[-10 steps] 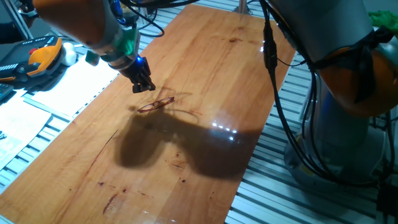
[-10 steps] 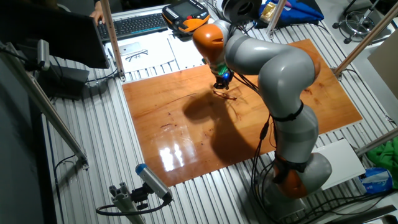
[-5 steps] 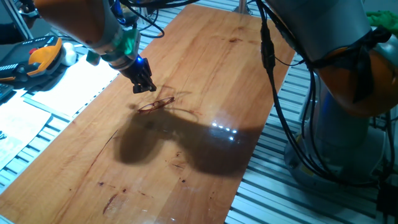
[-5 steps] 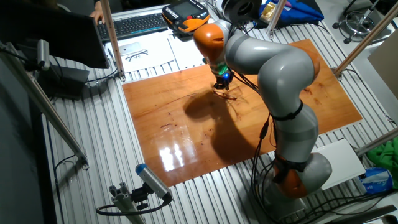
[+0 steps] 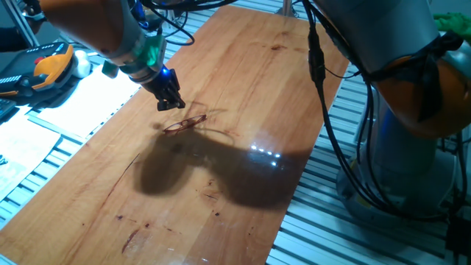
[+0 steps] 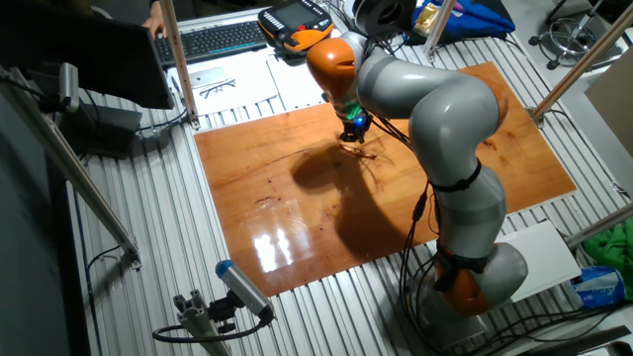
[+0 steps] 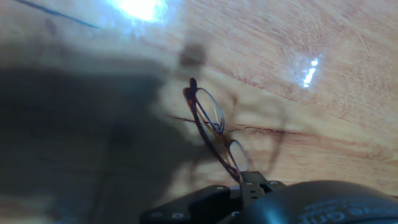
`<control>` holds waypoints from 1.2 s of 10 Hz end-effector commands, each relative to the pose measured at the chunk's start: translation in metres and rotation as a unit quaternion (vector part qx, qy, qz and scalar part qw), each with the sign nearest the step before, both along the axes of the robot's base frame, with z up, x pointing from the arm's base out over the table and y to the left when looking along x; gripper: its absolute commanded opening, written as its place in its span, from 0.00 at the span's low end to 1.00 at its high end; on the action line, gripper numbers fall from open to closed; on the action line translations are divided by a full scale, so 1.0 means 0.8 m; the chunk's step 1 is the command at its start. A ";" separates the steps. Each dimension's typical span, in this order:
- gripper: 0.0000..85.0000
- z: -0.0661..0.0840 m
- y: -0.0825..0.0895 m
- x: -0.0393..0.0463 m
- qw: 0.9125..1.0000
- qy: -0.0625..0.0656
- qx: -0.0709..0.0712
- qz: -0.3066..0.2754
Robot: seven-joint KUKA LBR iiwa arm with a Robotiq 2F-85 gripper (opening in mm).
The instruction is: Unfold the leg of the glasses (with one hand)
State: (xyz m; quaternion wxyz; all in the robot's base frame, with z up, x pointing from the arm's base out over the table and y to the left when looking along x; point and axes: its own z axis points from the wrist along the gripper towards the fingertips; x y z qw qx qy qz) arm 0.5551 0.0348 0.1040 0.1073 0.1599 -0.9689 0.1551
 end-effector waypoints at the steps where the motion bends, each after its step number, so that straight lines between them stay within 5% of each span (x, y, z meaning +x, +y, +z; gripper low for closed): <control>1: 0.00 0.000 0.001 -0.001 1.000 -0.003 -0.002 -0.003; 7: 0.00 -0.004 0.003 -0.002 1.000 -0.014 -0.006 -0.019; 11: 0.00 -0.004 0.003 -0.002 0.999 0.025 -0.014 0.017; 12: 0.00 -0.004 0.003 -0.002 1.000 0.021 -0.014 0.017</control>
